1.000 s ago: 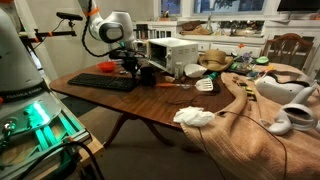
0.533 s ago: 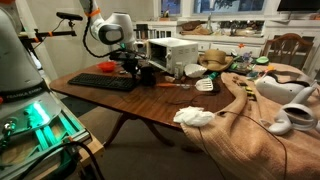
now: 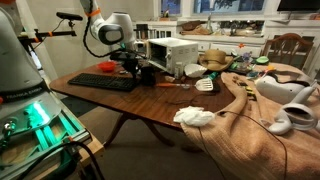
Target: Press the buttons of the keyboard on the top right
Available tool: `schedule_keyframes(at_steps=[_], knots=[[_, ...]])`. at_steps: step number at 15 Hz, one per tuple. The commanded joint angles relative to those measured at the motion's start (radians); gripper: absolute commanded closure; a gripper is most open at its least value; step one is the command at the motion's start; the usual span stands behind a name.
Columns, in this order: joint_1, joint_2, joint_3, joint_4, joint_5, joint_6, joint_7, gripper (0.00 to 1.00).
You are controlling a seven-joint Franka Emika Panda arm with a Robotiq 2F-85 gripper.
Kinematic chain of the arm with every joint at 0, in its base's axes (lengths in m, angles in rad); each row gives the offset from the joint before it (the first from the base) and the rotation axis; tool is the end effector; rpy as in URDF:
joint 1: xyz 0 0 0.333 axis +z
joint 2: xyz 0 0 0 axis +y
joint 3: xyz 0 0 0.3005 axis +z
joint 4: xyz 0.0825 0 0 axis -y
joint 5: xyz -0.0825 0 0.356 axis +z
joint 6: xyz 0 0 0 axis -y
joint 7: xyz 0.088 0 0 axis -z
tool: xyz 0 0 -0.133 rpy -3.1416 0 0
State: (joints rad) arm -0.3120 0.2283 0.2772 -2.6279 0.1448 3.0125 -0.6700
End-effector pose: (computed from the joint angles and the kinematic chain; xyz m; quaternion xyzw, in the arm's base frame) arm 0.4356 -0.0184 0.1741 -0.9671 -0.2372 -0.0908 0.0153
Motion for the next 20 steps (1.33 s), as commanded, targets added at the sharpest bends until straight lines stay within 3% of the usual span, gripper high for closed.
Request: schedule_keyframes(at_steps=[1,7,20], knots=[[-0.005,-0.064,0.009,-0.04,0.008,-0.02,0.0,1.0],[0.006,-0.124,0.001,-0.075,0.004,-0.029,0.011,1.0],[-0.001,-0.091,-0.001,-0.073,0.012,-0.003,-0.002,1.0]])
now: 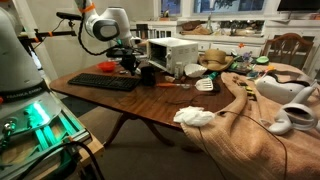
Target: Press the buttons of the keyboard on the top right
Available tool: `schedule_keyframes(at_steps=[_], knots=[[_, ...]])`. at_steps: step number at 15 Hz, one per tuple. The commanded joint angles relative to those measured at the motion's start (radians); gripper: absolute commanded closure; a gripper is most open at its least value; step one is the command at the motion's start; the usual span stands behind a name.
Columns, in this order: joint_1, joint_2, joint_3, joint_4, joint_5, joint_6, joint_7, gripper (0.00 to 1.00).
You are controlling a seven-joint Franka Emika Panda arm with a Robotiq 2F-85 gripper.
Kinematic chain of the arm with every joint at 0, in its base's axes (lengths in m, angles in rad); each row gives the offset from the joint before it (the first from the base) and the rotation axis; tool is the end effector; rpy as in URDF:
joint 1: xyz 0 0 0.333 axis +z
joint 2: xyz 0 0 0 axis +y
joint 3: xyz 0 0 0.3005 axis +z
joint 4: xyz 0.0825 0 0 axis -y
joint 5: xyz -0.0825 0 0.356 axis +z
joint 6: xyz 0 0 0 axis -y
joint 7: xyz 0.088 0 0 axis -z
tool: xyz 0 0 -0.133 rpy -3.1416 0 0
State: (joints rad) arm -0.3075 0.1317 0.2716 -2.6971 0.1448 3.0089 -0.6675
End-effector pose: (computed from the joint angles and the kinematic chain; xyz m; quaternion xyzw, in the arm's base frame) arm 0.4192 -0.0211 0.1931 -0.9663 -0.2387 -0.0968 0.0002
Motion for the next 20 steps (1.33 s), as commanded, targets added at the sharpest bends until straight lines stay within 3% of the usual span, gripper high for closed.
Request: schedule_keyframes(at_steps=[1,16,20], knots=[[-0.008,0.013,0.009,0.0,0.017,0.003,-0.011,1.0],[-0.038,0.101,0.023,0.03,0.019,0.076,-0.031,1.0],[-0.088,0.144,0.069,0.047,0.026,0.106,-0.062,1.0]])
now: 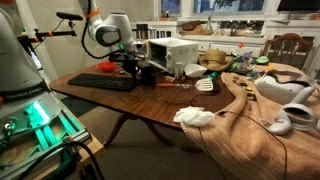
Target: Press the buttons of the keyboard on the top right
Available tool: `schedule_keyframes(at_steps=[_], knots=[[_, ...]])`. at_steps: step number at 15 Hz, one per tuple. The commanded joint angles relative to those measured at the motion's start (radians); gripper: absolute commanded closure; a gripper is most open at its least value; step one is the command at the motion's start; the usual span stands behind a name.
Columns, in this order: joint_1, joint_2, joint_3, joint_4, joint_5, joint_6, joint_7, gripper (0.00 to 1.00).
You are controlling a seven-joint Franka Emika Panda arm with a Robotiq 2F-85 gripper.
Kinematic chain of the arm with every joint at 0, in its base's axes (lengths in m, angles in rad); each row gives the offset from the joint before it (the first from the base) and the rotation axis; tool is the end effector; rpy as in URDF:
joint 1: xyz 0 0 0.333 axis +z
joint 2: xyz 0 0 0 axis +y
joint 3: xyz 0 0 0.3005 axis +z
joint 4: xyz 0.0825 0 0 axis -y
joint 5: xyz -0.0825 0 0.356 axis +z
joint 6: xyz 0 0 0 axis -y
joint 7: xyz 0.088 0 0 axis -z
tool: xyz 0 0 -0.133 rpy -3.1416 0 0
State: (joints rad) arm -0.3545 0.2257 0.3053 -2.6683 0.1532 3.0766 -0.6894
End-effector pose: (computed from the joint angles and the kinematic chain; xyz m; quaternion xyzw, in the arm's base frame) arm 0.4256 -0.0253 0.1713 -0.9667 -0.2337 -0.1036 0.0085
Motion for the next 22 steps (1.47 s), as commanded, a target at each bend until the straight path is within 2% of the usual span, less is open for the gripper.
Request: schedule_keyframes(at_steps=[1,6,16,22], knots=[[-0.049,0.051,0.04,0.018,0.015,0.035,-0.04,1.0],[-0.038,0.044,0.021,0.011,-0.006,0.025,-0.022,1.0],[-0.037,-0.081,0.081,-0.032,0.052,-0.025,0.027,1.0],[-0.015,-0.147,0.05,-0.053,0.022,-0.058,0.081,1.0]])
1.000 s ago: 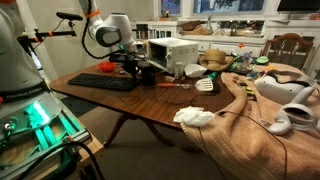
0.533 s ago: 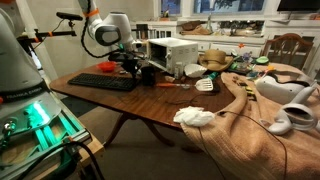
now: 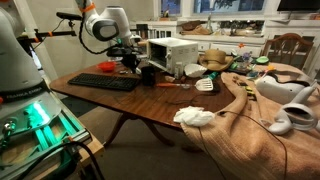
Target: Press the buttons of the keyboard on the top right
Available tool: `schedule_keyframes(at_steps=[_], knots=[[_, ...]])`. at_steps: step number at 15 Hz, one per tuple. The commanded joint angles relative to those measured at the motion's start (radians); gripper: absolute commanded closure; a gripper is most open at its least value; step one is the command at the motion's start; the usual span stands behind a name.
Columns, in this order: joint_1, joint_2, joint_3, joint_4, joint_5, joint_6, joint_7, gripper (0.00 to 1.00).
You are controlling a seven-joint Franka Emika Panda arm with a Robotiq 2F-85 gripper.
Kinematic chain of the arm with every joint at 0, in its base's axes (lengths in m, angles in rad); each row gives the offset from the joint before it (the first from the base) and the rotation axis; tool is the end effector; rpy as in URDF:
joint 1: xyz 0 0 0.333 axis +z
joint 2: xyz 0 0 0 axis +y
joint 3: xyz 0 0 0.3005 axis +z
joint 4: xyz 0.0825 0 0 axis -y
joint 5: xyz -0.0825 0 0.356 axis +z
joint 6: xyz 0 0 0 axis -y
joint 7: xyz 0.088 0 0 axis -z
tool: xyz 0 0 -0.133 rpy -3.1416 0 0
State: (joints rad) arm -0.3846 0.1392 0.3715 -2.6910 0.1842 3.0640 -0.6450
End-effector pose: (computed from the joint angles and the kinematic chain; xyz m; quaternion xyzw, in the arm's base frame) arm 0.4273 -0.0145 0.1996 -0.9681 -0.2167 -0.1260 0.0023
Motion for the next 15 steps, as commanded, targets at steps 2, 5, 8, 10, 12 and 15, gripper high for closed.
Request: schedule_keyframes(at_steps=[2,5,8,10,12,15], knots=[[0.015,-0.07,-0.019,-0.035,-0.011,-0.056,0.046,1.0],[0.013,-0.07,-0.021,-0.034,-0.017,-0.058,0.052,1.0],[0.009,-0.061,-0.017,-0.03,-0.013,-0.053,0.048,1.0],[0.011,-0.057,-0.026,-0.031,-0.026,-0.05,0.054,1.0],[0.007,-0.046,-0.023,-0.028,-0.019,-0.043,0.046,1.0],[0.007,-0.039,-0.024,-0.025,-0.017,-0.041,0.043,1.0]])
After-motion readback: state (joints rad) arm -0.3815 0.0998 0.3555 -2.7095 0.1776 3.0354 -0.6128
